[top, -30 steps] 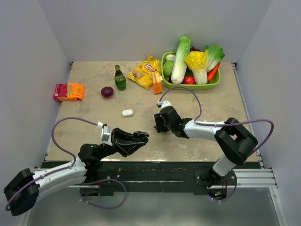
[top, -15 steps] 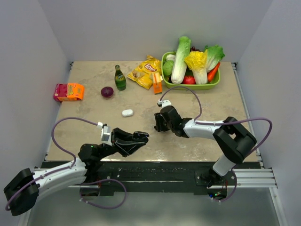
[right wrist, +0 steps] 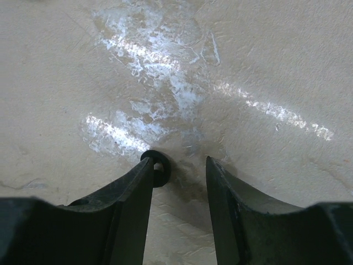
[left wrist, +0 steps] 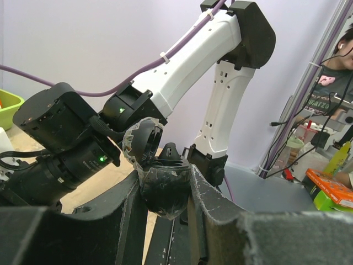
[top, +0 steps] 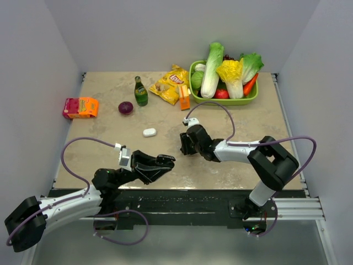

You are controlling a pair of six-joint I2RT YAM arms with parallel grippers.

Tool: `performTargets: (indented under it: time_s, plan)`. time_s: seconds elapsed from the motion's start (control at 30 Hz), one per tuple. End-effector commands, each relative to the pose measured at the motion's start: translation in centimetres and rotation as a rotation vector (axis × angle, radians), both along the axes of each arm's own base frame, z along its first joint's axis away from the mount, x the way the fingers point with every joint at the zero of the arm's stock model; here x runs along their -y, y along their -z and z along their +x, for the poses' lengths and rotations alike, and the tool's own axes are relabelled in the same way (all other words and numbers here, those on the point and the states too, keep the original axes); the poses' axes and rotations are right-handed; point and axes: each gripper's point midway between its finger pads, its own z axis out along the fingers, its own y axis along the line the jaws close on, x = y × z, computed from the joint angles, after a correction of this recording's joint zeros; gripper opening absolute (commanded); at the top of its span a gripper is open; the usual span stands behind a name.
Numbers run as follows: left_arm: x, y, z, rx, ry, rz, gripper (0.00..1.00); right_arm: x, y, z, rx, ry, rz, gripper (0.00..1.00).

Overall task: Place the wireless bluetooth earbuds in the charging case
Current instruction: Pick up the earbud from the center of the board.

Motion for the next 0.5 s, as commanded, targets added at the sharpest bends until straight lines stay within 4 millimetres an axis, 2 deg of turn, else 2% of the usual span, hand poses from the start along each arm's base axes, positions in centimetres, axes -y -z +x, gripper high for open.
performTargets:
  time_s: [0.0, 0.27, 0.47]
  plan:
    - [-1.0, 6.5, -1.1, -0.077, 0.014, 0.089, 0.00, -0.3, 1.2, -1.0, -0.039, -0.032, -0.010, 0.45]
    - [-1.0, 6.5, -1.2, -0.079, 0.015, 0.089, 0.00, -0.8, 2.2, -1.6, -0.064, -0.056, -0.016, 0.43]
    - [-1.0, 6.5, -1.2, -0.077, 0.017, 0.091, 0.00, -0.9, 2.2, -1.6, -0.063, -0.052, -0.012, 0.40]
